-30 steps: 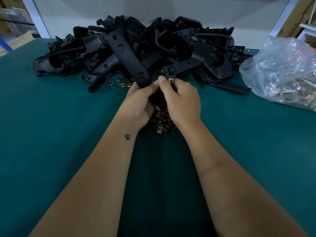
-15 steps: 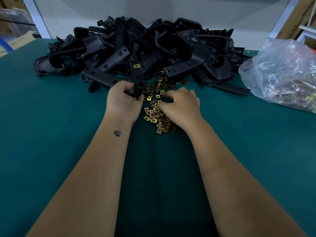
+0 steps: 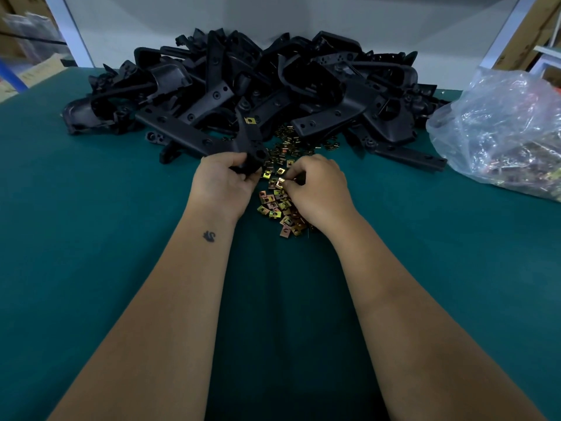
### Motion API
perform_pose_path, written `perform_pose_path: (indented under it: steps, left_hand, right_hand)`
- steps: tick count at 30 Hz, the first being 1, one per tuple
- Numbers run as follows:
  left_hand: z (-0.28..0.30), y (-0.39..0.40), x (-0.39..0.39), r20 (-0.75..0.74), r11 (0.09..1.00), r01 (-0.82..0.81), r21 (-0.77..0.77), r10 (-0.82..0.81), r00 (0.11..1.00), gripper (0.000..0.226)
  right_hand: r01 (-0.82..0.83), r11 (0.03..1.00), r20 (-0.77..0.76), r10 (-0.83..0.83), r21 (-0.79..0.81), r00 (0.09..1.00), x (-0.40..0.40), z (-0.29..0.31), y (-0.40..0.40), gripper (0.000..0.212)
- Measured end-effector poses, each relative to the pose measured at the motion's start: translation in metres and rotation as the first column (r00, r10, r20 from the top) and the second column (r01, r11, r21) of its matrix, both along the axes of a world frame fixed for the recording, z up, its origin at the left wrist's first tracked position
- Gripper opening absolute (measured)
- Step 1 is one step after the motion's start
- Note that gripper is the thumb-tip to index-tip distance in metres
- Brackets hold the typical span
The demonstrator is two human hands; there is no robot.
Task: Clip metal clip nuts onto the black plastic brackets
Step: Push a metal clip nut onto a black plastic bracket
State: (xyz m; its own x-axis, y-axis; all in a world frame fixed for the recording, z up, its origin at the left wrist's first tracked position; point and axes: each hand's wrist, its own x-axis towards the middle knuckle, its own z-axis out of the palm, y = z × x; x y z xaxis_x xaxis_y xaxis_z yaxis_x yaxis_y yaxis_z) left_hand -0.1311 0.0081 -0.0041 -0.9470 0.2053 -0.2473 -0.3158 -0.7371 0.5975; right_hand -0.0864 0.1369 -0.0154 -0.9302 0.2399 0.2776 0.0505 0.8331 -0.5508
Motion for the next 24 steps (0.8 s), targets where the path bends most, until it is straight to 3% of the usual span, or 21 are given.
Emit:
perform_pose_path:
  steps: [3, 8, 12, 15, 18, 21, 24]
  left_hand:
    - [-0.002, 0.001, -0.001, -0.037, 1.0, -0.001, 0.021, 0.002, 0.999, 0.05]
    - [-0.001, 0.006, 0.003, -0.08, 0.999, 0.044, -0.024, -0.046, 0.996, 0.041]
    - [-0.001, 0.007, 0.004, -0.107, 0.992, 0.098, -0.076, -0.106, 0.989, 0.041]
    - [-0.001, 0.007, 0.005, -0.128, 0.983, 0.125, -0.137, -0.143, 0.982, 0.045]
    - [-0.001, 0.007, 0.006, -0.16, 0.973, 0.148, -0.178, -0.177, 0.971, 0.046]
    - [0.0, 0.006, 0.006, -0.159, 0.976, 0.149, -0.156, -0.174, 0.972, 0.048]
    - [0.001, 0.007, 0.006, -0.115, 0.982, 0.159, -0.1, -0.17, 0.979, 0.049]
  right_hand:
    - [-0.003, 0.997, -0.1, -0.004, -0.073, 0.995, 0.001, 0.001, 0.001, 0.004]
    - [-0.018, 0.92, -0.231, -0.079, -0.39, 0.97, 0.0, 0.007, 0.002, 0.011]
    - [-0.091, 0.735, -0.251, -0.11, -0.672, 0.962, 0.003, 0.012, 0.004, 0.017]
    - [-0.164, 0.491, -0.24, -0.096, -0.856, 0.966, 0.004, 0.015, 0.005, 0.018]
    - [-0.212, 0.291, -0.238, -0.059, -0.933, 0.969, 0.004, 0.016, 0.007, 0.015]
    - [-0.236, 0.198, -0.244, -0.017, -0.951, 0.97, 0.005, 0.017, 0.006, 0.015]
    - [-0.231, 0.195, -0.233, 0.017, -0.953, 0.972, 0.006, 0.017, 0.008, 0.013]
